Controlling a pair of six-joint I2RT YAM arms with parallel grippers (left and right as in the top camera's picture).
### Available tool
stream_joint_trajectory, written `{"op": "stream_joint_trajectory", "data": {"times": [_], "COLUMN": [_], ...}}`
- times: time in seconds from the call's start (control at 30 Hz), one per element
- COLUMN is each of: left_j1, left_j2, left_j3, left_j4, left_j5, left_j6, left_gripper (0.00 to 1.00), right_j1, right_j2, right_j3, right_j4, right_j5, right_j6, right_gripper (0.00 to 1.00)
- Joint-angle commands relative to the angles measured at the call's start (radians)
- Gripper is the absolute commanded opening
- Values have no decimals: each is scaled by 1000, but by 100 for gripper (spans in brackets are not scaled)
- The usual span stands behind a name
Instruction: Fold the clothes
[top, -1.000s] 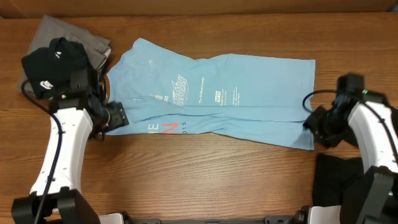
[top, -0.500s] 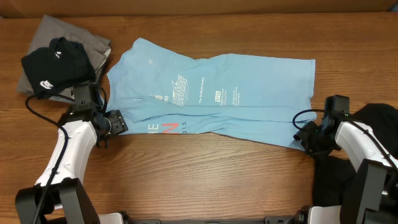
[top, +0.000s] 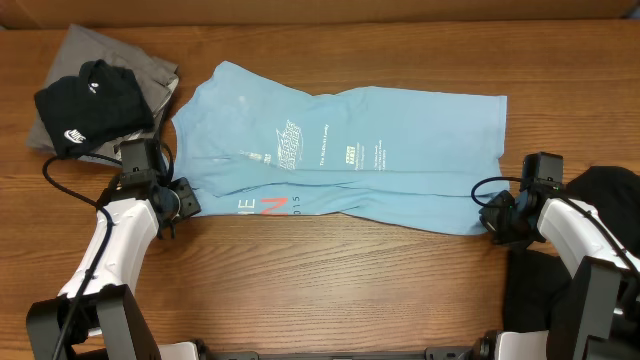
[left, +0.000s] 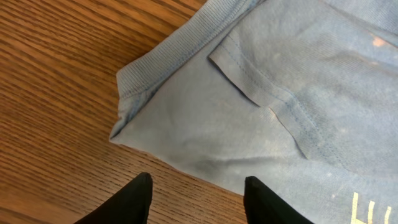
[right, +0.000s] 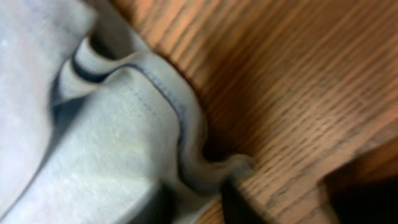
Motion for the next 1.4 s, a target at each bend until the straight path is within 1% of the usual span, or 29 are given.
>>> {"op": "stream_joint_trajectory", "data": {"times": [0.0, 0.1, 0.17, 0.2, 0.23, 0.27, 0.33, 0.43, 0.57, 0.73, 0.77, 0.83, 0.87, 0.9, 1.03, 1.2, 1.3, 1.37], "left_j1": [3, 4, 5, 5, 5, 6, 13, 35, 68, 72, 72, 72, 72, 73, 115, 192, 210, 212], "left_j2": [0, 0, 0, 0, 0, 0, 0, 0, 17, 130, 148, 169, 171, 164, 110, 9, -32, -60], "left_j3": [-9, -9, -9, -10, -13, -17, -26, -54, -76, -76, -76, -76, -76, -68, -22, 12, 22, 26], "left_j4": [-5, -25, -53, -58, -55, -49, -29, 24, 83, 127, 131, 134, 133, 112, 4, -63, -103, -145], "left_j5": [-20, -21, -48, -69, -103, -127, -153, -144, -55, -8, 3, 22, 22, 3, -76, -76, -92, -149], "left_j6": [2, 27, 35, 35, 35, 35, 35, 6, 4, 5, 5, 4, 5, 5, -40, -26, -12, -14], "left_gripper": [49, 49, 51, 53, 58, 59, 60, 58, 50, 47, 43, 24, 12, 4, 4, 4, 4, 4], "right_j1": [-7, -7, -7, -7, -7, -7, -7, -12, -15, -15, -15, -15, -15, -16, -45, -61, -61, -61], "right_j2": [22, 21, 21, 21, 21, 21, 21, 21, 21, 21, 21, 21, 21, 21, 21, 21, 21, 21], "right_j3": [-18, 12, 42, 56, 72, 80, 97, 115, 120, 120, 120, 120, 121, 130, 219, 316, 328, 328], "right_j4": [-15, -79, -132, -156, -183, -195, -225, -253, -256, -256, -256, -256, -260, -278, -405, -536, -581, -609], "right_j5": [17, 23, 24, 24, 24, 24, 25, 33, 32, 32, 32, 32, 33, 50, 88, 96, 112, 164], "right_j6": [9, 9, 9, 8, 5, 5, 3, 2, 2, 2, 2, 2, 2, 2, 6, 5, 5, 5], "right_gripper": [4, 4, 4, 4, 4, 4, 4, 4, 4, 4, 4, 4, 4, 4, 4, 4, 4, 4]}}
